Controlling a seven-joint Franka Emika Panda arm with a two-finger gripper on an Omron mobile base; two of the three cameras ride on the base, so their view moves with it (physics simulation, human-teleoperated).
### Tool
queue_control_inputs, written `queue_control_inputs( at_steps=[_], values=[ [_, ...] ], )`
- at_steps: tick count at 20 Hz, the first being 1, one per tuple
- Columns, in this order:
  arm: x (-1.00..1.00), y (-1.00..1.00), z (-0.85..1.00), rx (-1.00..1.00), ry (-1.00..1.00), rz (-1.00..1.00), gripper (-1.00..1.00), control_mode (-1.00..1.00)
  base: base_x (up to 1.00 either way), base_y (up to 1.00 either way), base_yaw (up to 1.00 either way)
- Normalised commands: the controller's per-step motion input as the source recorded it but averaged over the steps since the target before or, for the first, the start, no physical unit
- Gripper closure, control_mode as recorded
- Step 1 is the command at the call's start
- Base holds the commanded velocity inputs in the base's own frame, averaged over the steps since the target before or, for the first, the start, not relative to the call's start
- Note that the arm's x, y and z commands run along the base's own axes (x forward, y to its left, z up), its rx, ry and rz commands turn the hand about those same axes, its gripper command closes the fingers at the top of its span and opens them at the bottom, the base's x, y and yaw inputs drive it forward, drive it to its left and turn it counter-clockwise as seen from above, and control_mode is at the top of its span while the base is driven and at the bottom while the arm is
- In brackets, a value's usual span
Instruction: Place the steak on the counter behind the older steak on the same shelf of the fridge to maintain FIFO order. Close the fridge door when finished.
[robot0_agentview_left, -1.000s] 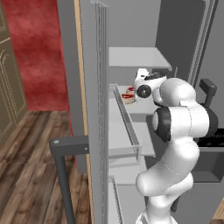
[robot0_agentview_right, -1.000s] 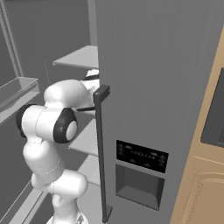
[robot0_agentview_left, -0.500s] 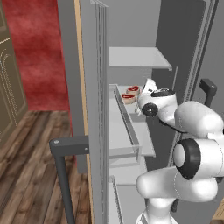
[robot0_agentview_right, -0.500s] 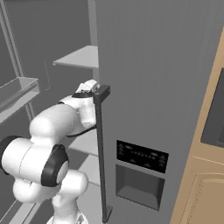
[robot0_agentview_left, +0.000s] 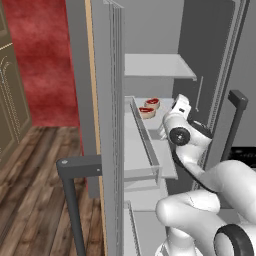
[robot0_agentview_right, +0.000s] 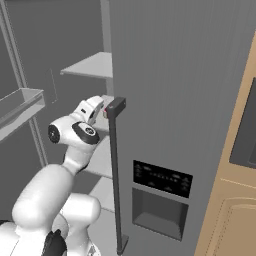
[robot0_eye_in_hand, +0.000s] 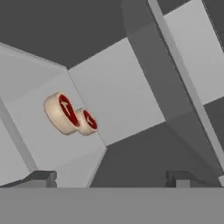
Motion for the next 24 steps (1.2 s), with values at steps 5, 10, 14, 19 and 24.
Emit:
queue_control_inputs(
  at_steps=[5, 10, 14, 19, 24],
  values=[
    [-0.9, 0.15, 0.73, 0.1, 0.06, -0.1, -1.0, -1.0, 0.0, 0.0, 0.0],
    [-1.0, 0.08, 0.34, 0.07, 0.01, -0.12, -1.0, -1.0, 0.0, 0.0, 0.0],
    [-1.0, 0.0, 0.22, 0.08, 0.05, -0.11, -1.0, -1.0, 0.0, 0.0, 0.0],
    [-1.0, 0.0, 0.05, 0.1, 0.04, -0.07, -1.0, -1.0, 0.0, 0.0, 0.0],
    [-1.0, -0.12, -0.1, 0.15, 0.0, -0.02, -1.0, -1.0, 0.0, 0.0, 0.0]
  ],
)
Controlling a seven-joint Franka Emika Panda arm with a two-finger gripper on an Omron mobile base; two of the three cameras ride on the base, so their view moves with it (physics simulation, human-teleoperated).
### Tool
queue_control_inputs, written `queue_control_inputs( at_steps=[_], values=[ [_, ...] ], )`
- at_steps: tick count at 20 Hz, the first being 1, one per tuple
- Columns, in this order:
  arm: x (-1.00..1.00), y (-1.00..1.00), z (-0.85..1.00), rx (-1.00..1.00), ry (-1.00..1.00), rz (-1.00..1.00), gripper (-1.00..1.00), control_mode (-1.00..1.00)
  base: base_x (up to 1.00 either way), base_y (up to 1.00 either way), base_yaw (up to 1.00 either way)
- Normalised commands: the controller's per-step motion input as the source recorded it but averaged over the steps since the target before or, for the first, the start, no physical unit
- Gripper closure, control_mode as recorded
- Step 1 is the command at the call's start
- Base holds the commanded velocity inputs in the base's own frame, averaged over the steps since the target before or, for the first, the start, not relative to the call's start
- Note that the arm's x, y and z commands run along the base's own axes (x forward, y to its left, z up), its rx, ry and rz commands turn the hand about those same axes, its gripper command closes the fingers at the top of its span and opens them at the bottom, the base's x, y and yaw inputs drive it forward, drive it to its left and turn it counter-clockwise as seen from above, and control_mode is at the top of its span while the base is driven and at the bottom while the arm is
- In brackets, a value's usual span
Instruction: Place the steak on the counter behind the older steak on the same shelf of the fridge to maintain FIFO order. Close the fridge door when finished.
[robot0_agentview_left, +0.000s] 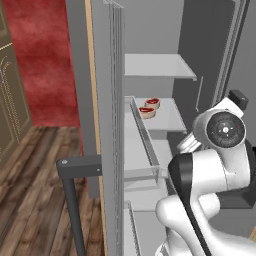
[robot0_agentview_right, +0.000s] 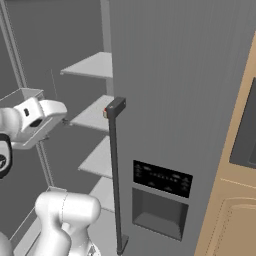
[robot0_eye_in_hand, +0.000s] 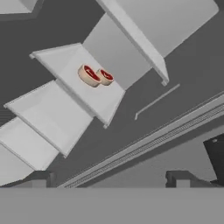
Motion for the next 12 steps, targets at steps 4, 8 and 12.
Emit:
queue_control_inputs(
  at_steps=[4, 8, 12],
  values=[
    [-1.0, -0.12, -0.38, 0.13, -0.01, 0.0, -1.0, -1.0, 0.0, 0.0, 0.0],
    [-0.85, -0.01, -0.41, 0.04, -0.01, 0.0, -1.0, -1.0, 0.0, 0.0, 0.0],
    [-0.11, 0.04, -0.22, 0.0, 0.02, 0.0, -1.0, -1.0, 0.0, 0.0, 0.0]
  ],
)
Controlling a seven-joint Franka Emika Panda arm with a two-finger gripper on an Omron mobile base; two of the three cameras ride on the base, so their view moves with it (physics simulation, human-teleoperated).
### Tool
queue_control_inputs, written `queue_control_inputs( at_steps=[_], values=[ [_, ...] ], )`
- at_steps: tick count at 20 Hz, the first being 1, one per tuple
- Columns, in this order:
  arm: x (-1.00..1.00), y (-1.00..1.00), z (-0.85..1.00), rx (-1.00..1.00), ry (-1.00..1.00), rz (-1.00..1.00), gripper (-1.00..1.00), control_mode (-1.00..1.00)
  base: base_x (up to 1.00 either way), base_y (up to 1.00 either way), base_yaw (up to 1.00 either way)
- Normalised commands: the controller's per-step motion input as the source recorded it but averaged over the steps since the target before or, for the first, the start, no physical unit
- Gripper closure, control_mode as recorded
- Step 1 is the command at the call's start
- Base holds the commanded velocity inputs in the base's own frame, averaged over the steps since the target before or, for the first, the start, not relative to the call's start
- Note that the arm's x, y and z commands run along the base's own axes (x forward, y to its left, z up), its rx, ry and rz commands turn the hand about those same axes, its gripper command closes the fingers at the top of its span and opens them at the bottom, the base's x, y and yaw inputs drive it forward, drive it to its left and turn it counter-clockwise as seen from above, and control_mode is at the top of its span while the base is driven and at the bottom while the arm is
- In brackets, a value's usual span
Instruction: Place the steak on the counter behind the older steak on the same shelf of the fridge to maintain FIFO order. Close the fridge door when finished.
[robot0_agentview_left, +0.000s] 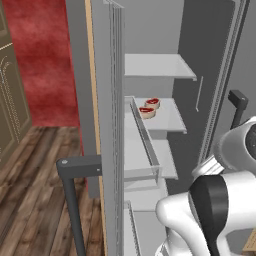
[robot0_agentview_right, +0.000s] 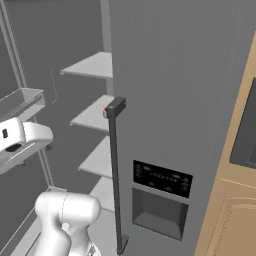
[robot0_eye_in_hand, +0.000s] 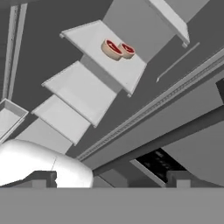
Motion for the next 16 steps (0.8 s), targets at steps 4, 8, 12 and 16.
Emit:
queue_control_inputs(
  at_steps=[4, 8, 12, 16],
  values=[
    [-0.06, -0.02, -0.33, 0.0, 0.0, 0.0, -1.0, -1.0, 0.0, 0.0, 0.0],
    [-0.96, -0.15, -0.56, 0.0, -0.08, 0.0, -1.0, -1.0, 0.0, 0.0, 0.0],
    [-0.92, 0.11, -0.34, 0.0, 0.0, 0.0, -1.0, -1.0, 0.0, 0.0, 0.0],
    [-0.23, 0.19, -0.07, 0.0, 0.0, 0.04, -1.0, 1.0, -0.27, 0.08, 0.04]
  ],
)
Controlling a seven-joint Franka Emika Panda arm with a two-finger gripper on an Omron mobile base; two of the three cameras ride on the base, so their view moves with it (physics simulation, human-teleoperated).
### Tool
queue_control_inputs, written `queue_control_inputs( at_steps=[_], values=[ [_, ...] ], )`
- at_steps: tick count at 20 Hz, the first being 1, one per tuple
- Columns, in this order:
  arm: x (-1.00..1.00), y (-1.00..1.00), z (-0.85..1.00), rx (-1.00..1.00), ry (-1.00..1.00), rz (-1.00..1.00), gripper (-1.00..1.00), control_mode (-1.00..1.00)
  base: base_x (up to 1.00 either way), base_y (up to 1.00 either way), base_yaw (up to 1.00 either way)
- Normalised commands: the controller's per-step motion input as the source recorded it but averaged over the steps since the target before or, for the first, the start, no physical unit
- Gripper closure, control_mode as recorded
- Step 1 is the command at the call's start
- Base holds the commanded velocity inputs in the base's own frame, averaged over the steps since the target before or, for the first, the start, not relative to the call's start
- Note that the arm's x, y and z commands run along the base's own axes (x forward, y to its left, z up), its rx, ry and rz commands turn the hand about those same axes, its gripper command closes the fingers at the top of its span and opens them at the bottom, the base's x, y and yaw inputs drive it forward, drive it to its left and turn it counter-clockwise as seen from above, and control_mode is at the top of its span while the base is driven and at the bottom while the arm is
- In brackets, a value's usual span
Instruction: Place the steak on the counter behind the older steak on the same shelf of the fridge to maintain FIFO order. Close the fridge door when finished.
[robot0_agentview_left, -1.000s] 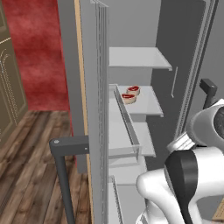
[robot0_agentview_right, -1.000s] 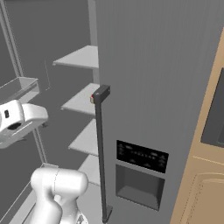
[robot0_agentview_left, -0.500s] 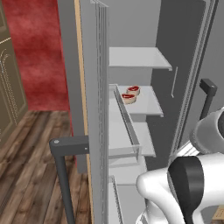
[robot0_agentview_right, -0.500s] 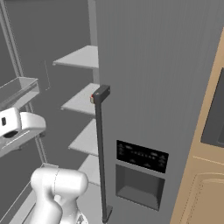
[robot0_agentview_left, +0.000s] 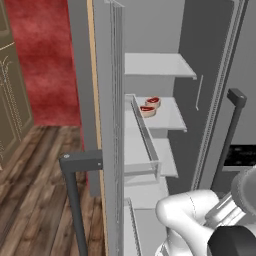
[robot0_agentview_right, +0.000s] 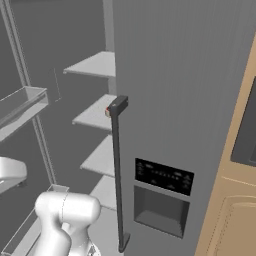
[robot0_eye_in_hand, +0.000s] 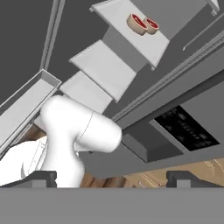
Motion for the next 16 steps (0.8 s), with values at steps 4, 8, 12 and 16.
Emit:
queue_control_inputs(
  at_steps=[4, 8, 12, 16],
  values=[
    [0.0, 0.0, 0.0, 0.0, 0.0, 0.0, -1.0, 1.0, -0.99, 0.0, 0.1],
    [0.0, 0.0, 0.0, 0.0, 0.0, 0.0, -1.0, 1.0, -1.0, 0.04, 0.28],
    [0.0, 0.0, 0.0, 0.0, 0.0, 0.0, -1.0, 1.0, -0.39, -0.14, 0.53],
    [0.0, 0.0, 0.0, 0.0, 0.0, 0.0, -1.0, 1.0, 0.03, -0.57, 0.71]
  ],
)
